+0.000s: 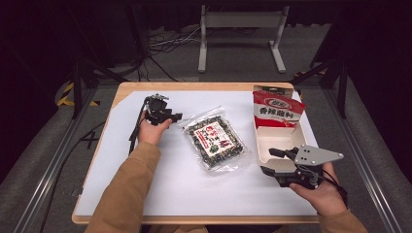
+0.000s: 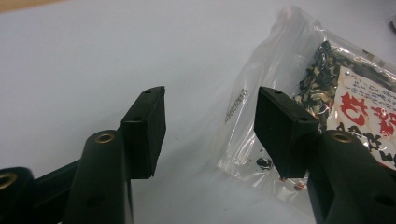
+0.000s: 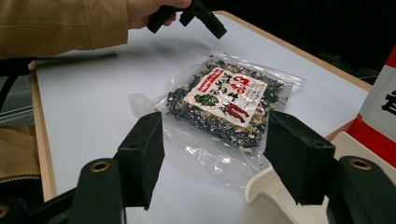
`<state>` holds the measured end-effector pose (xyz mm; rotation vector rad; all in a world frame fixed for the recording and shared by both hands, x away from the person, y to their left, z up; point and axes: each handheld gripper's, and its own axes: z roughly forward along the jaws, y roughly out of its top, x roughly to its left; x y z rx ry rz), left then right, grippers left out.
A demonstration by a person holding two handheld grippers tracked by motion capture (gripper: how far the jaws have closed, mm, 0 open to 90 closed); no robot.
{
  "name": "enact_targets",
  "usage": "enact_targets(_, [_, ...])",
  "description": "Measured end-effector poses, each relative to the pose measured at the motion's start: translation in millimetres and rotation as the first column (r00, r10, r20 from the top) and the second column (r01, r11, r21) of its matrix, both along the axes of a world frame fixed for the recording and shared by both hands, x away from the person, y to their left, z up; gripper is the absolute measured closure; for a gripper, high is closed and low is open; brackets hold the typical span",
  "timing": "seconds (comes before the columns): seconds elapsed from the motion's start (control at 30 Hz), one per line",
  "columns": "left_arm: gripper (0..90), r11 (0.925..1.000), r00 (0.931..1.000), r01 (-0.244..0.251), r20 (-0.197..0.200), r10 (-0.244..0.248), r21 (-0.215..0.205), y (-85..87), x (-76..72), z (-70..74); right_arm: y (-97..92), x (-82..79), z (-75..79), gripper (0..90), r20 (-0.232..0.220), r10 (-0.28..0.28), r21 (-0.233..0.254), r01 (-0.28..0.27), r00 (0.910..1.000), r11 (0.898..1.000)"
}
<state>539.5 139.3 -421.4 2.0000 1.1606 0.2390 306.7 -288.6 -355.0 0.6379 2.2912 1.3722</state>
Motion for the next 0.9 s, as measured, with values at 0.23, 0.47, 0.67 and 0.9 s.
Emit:
enact_targets(0.23, [43.1,0.9984,0.9991,0.026,-0.033,-0.028,-0.049,-5.1,4.8,-12.3,-1.0,-2.0,-1.7,36.9,-0.004,-0.006,0.003,0.006,1.0000,1.000])
enact_targets(0.47, [50.1,0.9957,0.9961,0.052,-0.066,-0.057,-0.076,-4.9,7.6,-19.9,-2.2,-5.2,-2.5,36.5,-0.005,-0.012,0.002,0.012,0.9999,1.000])
enact_targets(0.67, [57.9,0.9946,0.9924,0.071,-0.095,-0.078,-0.076,-6.6,8.0,-22.7,-1.6,-6.1,-4.5,36.5,-0.008,-0.012,-0.006,0.012,0.9999,1.000])
enact_targets(0.9, [65.8,0.9925,0.9892,0.092,-0.107,-0.100,-0.080,-8.2,6.9,-24.6,-0.5,-5.8,-5.9,36.3,-0.010,-0.011,-0.014,0.010,0.9999,1.000])
